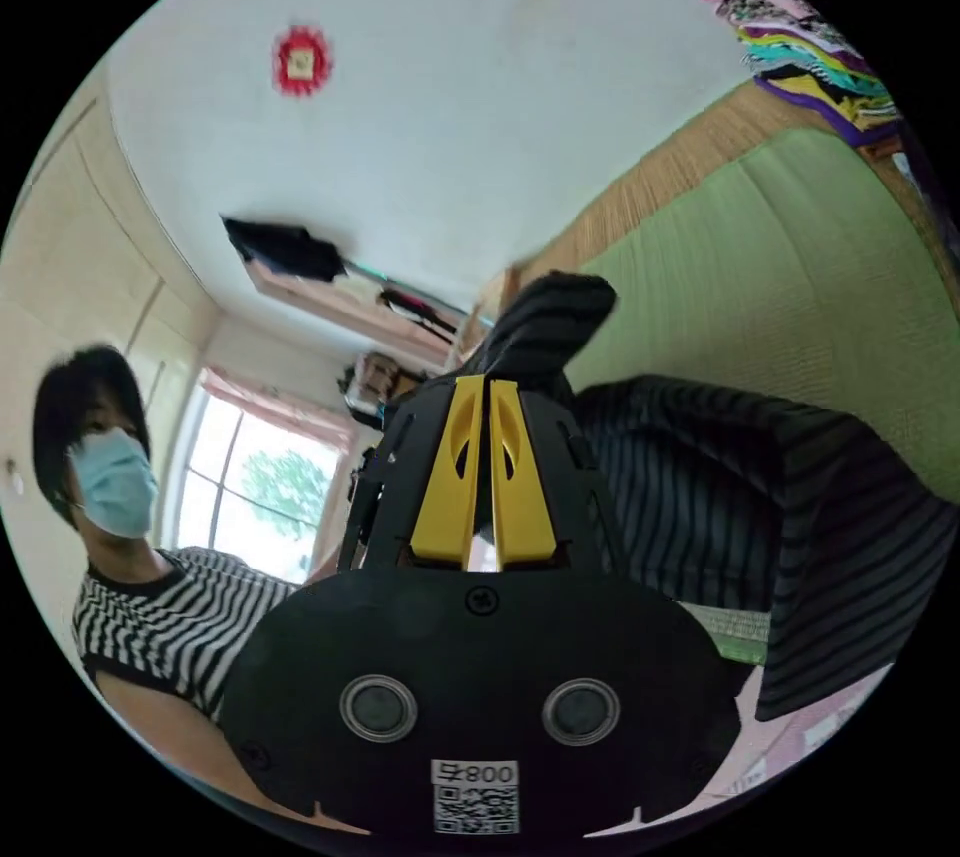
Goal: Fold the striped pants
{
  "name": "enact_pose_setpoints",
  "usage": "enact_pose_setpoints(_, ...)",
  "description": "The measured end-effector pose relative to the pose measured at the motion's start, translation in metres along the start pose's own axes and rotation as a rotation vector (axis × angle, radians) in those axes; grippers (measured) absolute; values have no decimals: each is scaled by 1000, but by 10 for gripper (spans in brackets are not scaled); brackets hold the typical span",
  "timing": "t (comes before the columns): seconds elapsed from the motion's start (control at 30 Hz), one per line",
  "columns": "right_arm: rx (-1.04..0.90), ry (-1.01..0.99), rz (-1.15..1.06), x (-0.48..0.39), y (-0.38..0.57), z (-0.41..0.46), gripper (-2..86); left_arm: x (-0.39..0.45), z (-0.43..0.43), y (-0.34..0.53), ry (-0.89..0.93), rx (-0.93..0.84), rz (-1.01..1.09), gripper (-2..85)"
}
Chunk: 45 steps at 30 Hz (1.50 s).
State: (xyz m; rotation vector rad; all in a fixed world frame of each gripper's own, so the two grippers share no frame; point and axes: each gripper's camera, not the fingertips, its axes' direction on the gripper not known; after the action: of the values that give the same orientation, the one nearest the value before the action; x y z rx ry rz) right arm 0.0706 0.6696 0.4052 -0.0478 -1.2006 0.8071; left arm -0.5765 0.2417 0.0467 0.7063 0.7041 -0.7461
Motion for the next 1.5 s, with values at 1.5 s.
enact_pose_setpoints(1.5, -578, 1239, 77, -17, 36, 231, 55, -51, 97, 33, -554, -349, -341, 15)
